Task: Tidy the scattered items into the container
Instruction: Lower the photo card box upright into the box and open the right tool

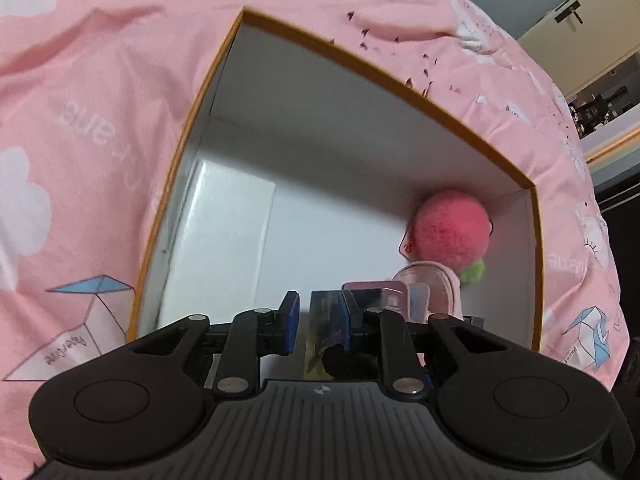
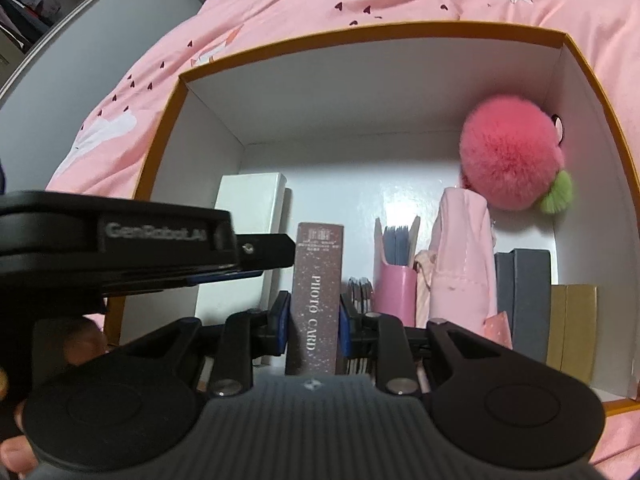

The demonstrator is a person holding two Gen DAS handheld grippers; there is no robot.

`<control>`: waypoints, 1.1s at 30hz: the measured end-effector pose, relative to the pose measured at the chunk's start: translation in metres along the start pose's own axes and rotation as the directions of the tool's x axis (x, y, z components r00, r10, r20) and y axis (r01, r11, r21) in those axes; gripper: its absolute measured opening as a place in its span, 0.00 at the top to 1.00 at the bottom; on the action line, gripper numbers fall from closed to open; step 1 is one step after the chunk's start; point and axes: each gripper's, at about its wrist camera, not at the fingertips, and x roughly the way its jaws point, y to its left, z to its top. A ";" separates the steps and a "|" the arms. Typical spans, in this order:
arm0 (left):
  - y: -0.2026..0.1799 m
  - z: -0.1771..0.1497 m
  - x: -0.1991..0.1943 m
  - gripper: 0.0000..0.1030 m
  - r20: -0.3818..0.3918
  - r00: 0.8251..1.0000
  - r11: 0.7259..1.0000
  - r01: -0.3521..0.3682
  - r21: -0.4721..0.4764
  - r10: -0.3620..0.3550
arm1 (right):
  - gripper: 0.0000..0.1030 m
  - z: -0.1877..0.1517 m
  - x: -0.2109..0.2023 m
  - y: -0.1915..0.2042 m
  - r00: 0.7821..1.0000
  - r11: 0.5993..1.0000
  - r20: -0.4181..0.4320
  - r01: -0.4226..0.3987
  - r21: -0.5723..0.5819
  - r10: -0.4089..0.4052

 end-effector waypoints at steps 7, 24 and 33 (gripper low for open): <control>0.000 -0.002 0.008 0.78 -0.023 1.000 1.000 -0.021 0.004 0.021 | 0.67 0.000 -0.001 0.001 1.000 1.000 -0.016 -0.011 -0.017 0.011; -0.008 -0.010 0.031 0.82 -0.098 0.985 0.988 -0.131 0.081 0.139 | 0.57 -0.008 -0.049 -0.007 0.997 0.998 0.058 -0.042 -0.057 0.045; -0.008 -0.017 0.042 0.93 -0.155 0.977 0.985 -0.131 0.114 0.147 | 0.50 -0.013 -0.078 -0.038 0.983 0.995 0.165 0.085 -0.048 -0.076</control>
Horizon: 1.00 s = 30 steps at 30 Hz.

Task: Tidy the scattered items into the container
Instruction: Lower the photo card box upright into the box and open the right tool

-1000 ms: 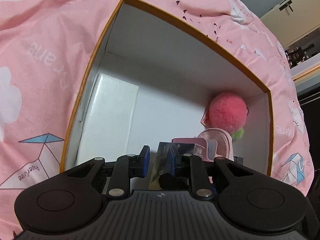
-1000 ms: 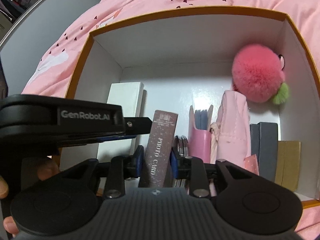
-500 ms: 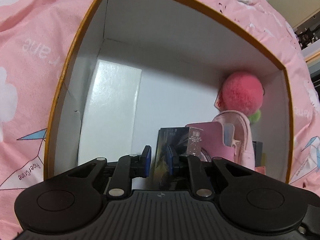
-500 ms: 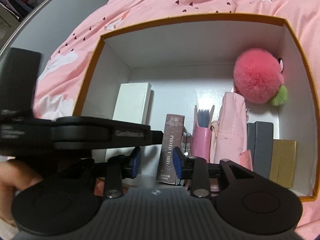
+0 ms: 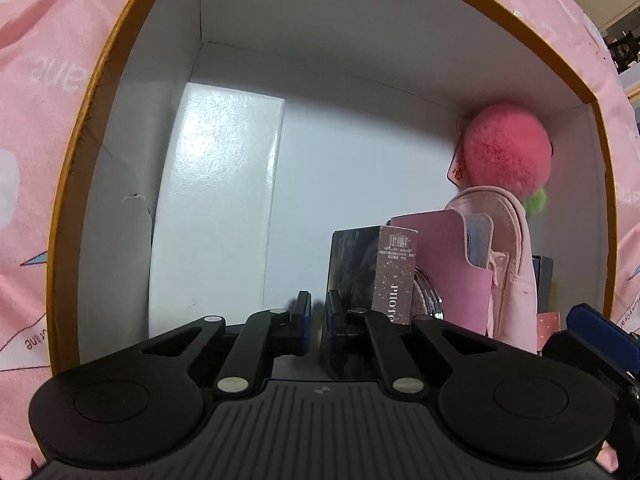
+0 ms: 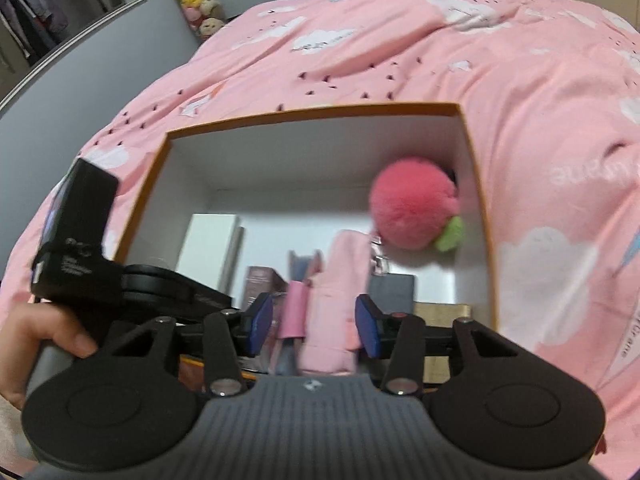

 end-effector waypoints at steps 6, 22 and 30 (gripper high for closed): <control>0.001 -0.004 -0.008 0.88 0.016 1.000 1.000 -0.005 0.021 0.005 | 0.43 -0.005 -0.011 -0.024 1.000 0.999 0.014 0.010 0.031 -0.011; -0.015 -0.041 -0.095 0.74 0.294 0.953 0.977 -0.122 0.173 0.067 | 0.17 -0.032 -0.055 -0.026 0.979 0.990 0.183 -0.071 -0.120 0.093; -0.008 -0.086 -0.139 0.55 0.432 0.901 0.961 -0.159 0.226 0.048 | 0.17 -0.040 -0.062 -0.022 0.968 0.988 0.226 -0.086 -0.128 0.113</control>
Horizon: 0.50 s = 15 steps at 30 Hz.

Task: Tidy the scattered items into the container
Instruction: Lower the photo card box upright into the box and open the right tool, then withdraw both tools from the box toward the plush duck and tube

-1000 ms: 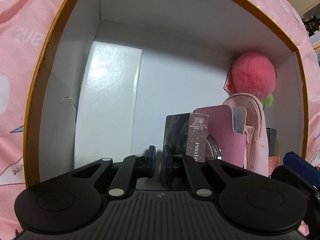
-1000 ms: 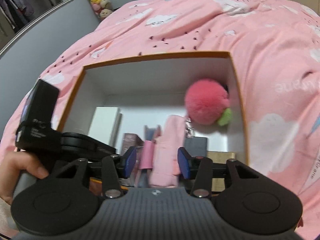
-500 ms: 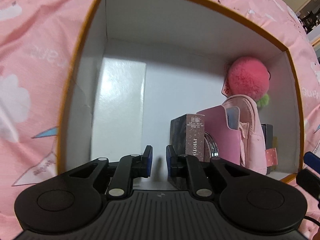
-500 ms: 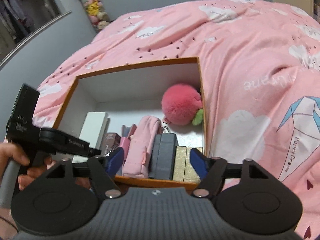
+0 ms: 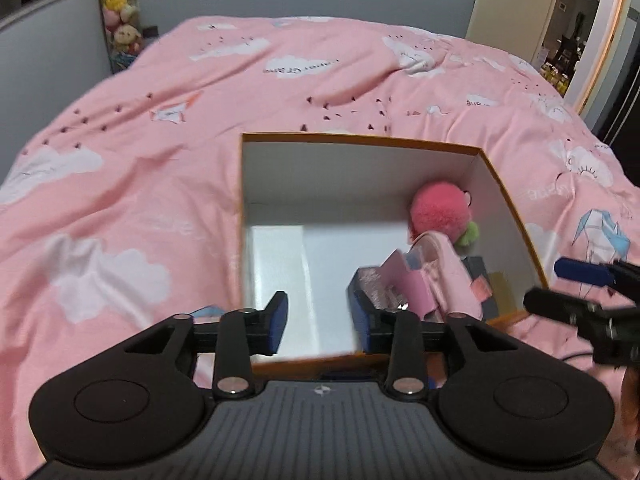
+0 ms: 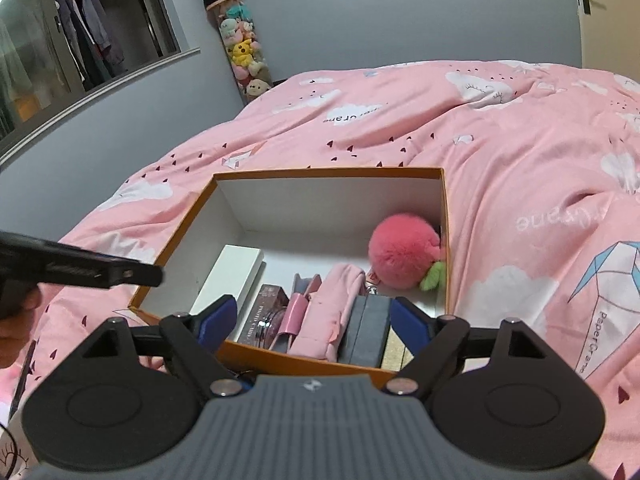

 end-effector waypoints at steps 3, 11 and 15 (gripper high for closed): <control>0.003 -0.014 -0.009 0.52 -0.013 1.000 1.000 -0.006 0.013 0.006 | 0.11 -0.004 0.001 0.003 1.000 1.000 -0.017 0.012 -0.004 -0.012; 0.011 -0.054 -0.016 0.50 -0.210 0.978 0.998 0.003 0.067 0.011 | 0.10 -0.018 0.010 0.019 0.988 0.999 -0.152 -0.017 -0.042 0.010; 0.030 -0.074 -0.007 0.50 -0.349 0.937 0.999 -0.042 -0.030 0.029 | 0.10 -0.028 0.016 0.025 0.976 0.998 -0.212 -0.053 -0.028 0.046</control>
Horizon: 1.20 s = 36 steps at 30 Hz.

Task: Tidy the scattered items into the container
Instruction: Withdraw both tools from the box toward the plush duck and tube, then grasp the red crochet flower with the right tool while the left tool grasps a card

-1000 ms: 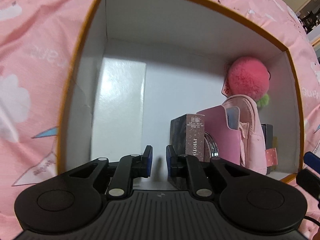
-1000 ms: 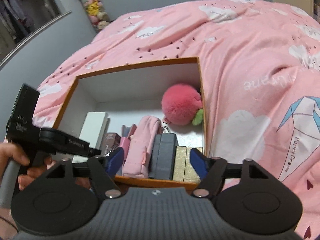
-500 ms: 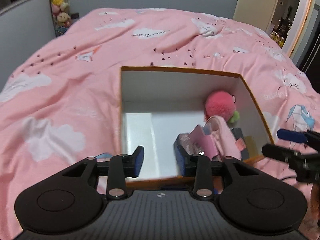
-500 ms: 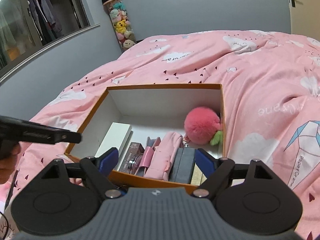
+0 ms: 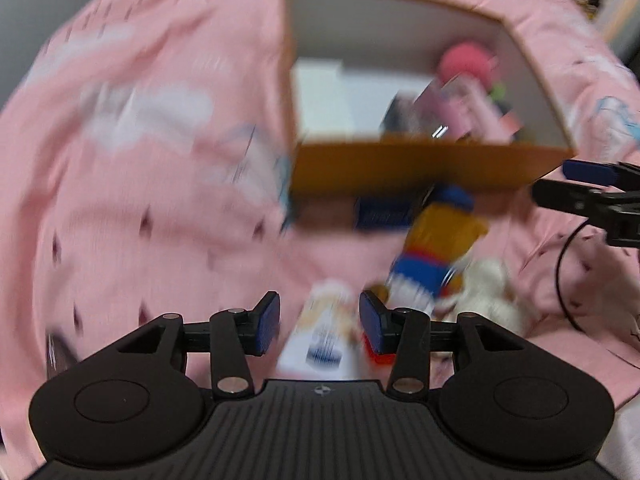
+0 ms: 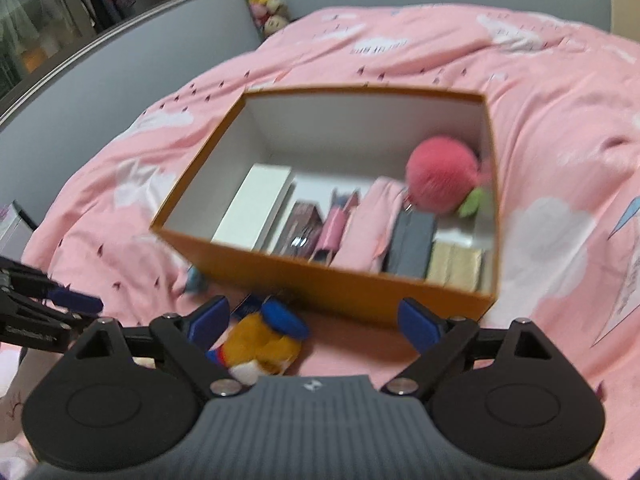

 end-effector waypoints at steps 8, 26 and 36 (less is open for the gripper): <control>0.022 -0.012 0.021 0.50 -0.085 0.995 0.993 0.039 -0.111 -0.048 | 0.11 -0.009 0.004 0.010 0.999 1.000 -0.036 -0.011 -0.015 0.010; 0.015 -0.026 0.004 0.74 0.106 0.984 0.954 0.164 -0.251 -0.142 | 0.34 -0.024 0.027 -0.015 0.962 0.987 -0.254 -0.059 0.151 0.097; -0.003 -0.043 0.012 0.81 0.102 0.990 0.958 0.119 -0.261 -0.095 | 0.45 -0.017 0.015 0.024 0.950 0.967 -0.207 -0.250 -0.056 0.233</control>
